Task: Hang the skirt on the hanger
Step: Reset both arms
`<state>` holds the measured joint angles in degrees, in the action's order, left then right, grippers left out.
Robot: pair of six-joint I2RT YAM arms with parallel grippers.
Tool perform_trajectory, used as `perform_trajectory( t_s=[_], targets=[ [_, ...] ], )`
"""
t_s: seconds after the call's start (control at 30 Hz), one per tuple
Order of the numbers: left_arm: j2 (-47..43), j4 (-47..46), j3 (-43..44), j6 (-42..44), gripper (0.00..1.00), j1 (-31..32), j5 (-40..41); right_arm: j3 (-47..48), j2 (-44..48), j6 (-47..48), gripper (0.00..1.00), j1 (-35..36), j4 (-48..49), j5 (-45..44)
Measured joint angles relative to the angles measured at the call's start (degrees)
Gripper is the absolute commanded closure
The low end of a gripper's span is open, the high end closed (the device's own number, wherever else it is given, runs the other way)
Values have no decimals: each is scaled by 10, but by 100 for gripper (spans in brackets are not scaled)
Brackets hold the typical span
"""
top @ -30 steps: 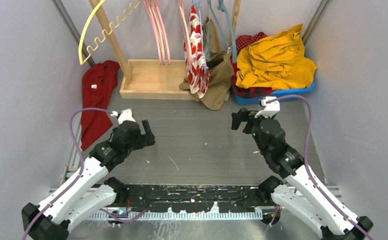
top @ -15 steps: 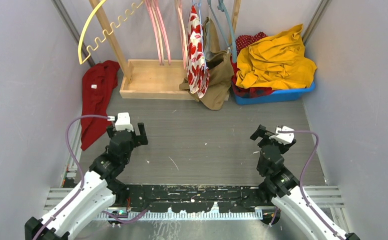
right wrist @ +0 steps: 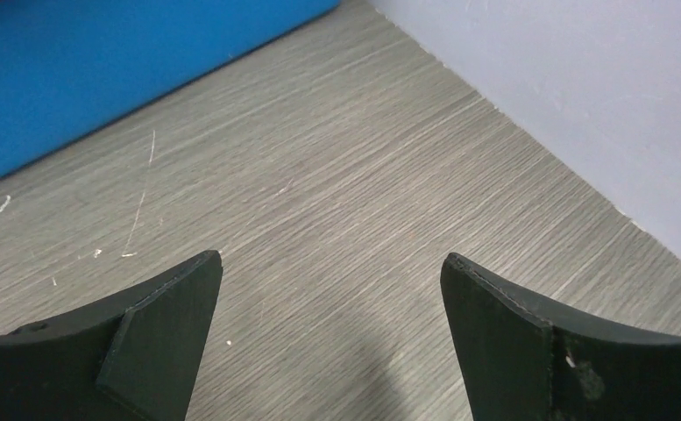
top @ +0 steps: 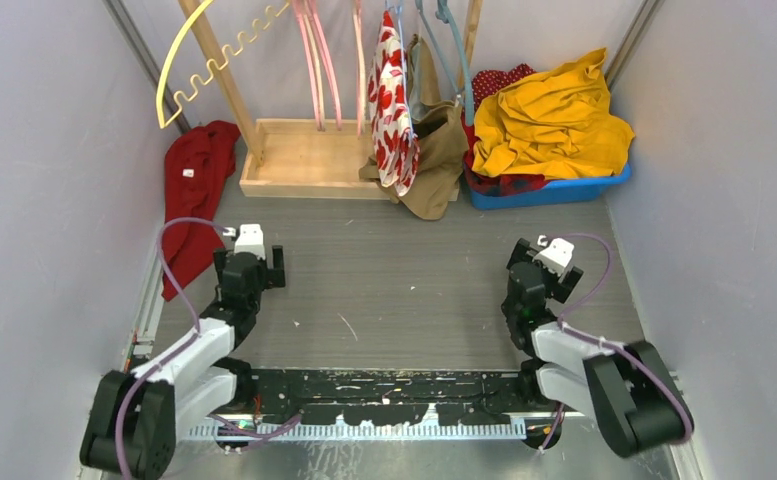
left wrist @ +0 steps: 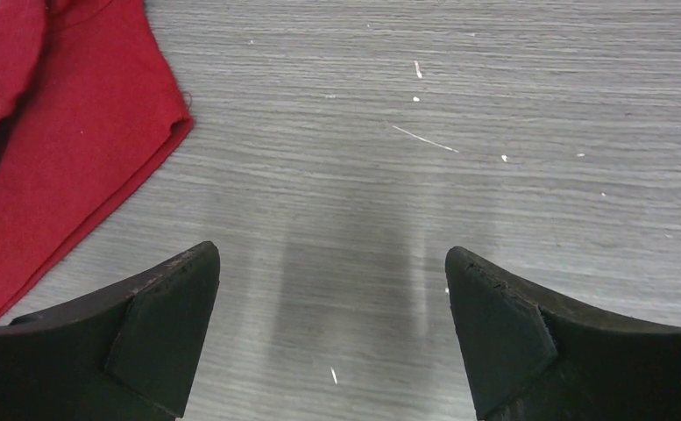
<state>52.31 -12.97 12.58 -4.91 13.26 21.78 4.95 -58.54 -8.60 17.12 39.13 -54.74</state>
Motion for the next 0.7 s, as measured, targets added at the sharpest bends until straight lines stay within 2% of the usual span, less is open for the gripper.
perform_trajectory(
  t_s=[0.03, 0.23, 0.5, 0.7],
  targets=[
    [22, -16, 4, 2, 1, -7, -3, 0, -37, -3, 0, -9, 27, 9],
    [137, -93, 36, 7, 1, -41, -24, 12, -129, -23, 0, -39, 113, 35],
    [210, -179, 51, 10, 1, -46, -26, 34, -176, -23, 0, -59, 181, 39],
    [278, -224, 79, 23, 1, -46, -27, 42, -264, -20, 0, -81, 241, 41]
  ],
)
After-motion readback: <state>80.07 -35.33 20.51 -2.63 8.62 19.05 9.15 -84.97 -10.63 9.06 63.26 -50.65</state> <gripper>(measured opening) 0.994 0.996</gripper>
